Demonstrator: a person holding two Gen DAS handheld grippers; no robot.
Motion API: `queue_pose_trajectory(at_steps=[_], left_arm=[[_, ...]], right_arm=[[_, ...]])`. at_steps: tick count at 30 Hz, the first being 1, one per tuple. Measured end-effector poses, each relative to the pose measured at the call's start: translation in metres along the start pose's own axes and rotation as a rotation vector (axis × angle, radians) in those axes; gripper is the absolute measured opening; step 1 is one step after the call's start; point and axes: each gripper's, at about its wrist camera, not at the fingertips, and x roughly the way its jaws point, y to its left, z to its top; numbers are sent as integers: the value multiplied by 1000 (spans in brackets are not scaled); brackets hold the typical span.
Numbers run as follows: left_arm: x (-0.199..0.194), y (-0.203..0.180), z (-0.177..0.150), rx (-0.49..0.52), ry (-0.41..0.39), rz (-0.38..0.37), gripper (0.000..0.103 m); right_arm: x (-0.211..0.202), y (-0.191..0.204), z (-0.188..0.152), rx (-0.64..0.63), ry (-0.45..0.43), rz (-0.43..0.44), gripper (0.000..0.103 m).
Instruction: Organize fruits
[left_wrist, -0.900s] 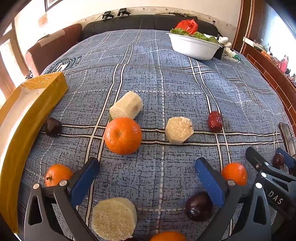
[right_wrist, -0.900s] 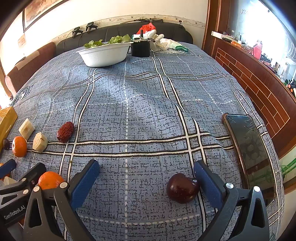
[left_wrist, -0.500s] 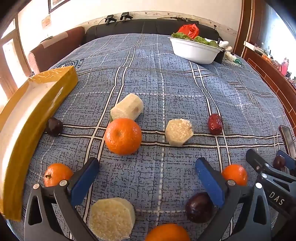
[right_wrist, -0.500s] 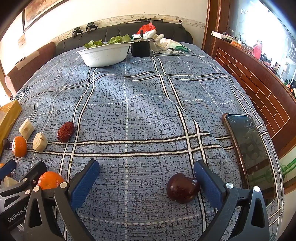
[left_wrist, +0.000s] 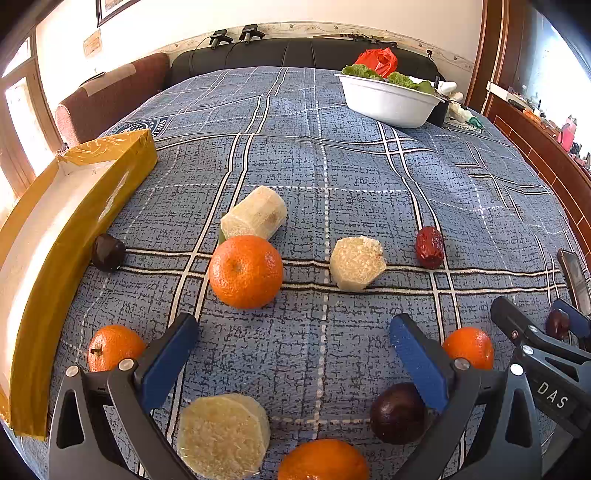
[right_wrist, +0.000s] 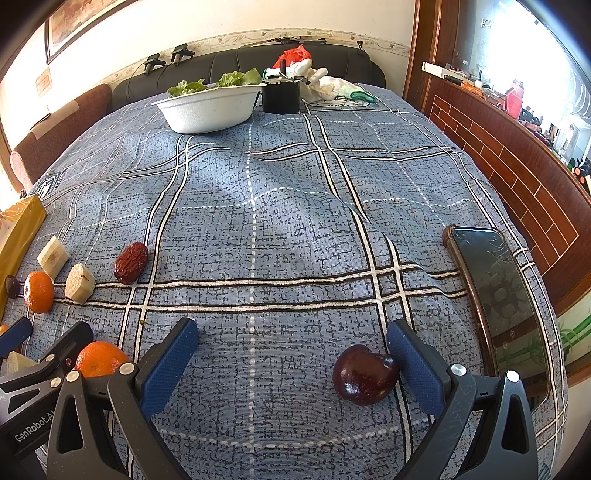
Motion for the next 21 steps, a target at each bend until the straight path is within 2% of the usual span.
queue_pose_trajectory(at_steps=[15,21], left_arm=[[0,0,0,-14,0,9,103],[0,0,2,28,55,-25,103]], right_arm=[[-1,0,0,0,0,0,103],[-3,-1,-1,-6,1,7,103]])
